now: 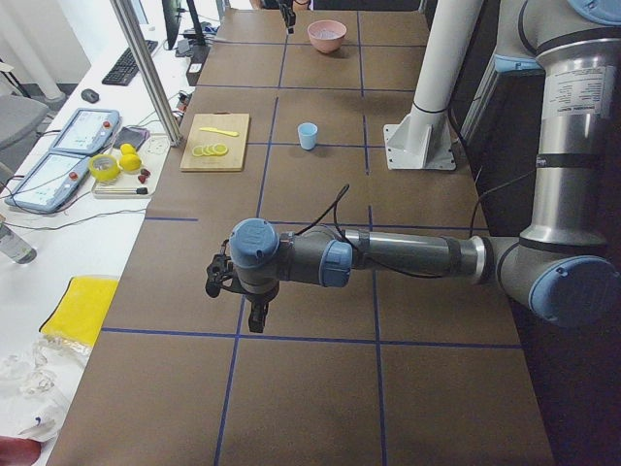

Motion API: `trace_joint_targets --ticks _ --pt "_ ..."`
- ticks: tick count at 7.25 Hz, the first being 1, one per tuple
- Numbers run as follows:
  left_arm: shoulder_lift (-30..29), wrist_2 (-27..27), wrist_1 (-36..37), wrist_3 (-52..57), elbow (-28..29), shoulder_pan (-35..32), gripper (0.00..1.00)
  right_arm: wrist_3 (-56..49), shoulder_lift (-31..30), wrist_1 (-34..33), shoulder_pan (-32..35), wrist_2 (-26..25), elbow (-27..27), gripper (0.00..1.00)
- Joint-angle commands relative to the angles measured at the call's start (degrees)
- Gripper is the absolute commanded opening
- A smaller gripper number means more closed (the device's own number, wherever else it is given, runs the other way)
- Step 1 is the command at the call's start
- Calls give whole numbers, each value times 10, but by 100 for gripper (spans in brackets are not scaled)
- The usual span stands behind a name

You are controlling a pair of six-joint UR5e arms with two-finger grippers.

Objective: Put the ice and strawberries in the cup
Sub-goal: 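Carry the ice cube with the right gripper over the blue cup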

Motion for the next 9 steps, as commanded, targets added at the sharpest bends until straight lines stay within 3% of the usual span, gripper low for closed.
trace_joint_targets --ticks 1,2,3,5,9 --pt "0 0 0 0 2 2 100 170 98 28 -88 -2 -51 0" --pt "0 0 1 0 2 2 100 258 116 92 -141 -19 -79 0" --pt "0 0 0 0 2 2 100 319 148 132 -193 -71 -122 0" --pt "0 0 1 0 3 3 100 375 192 174 -247 -119 -194 0" --pt "0 0 1 0 3 4 100 415 204 203 -293 -152 -209 0"
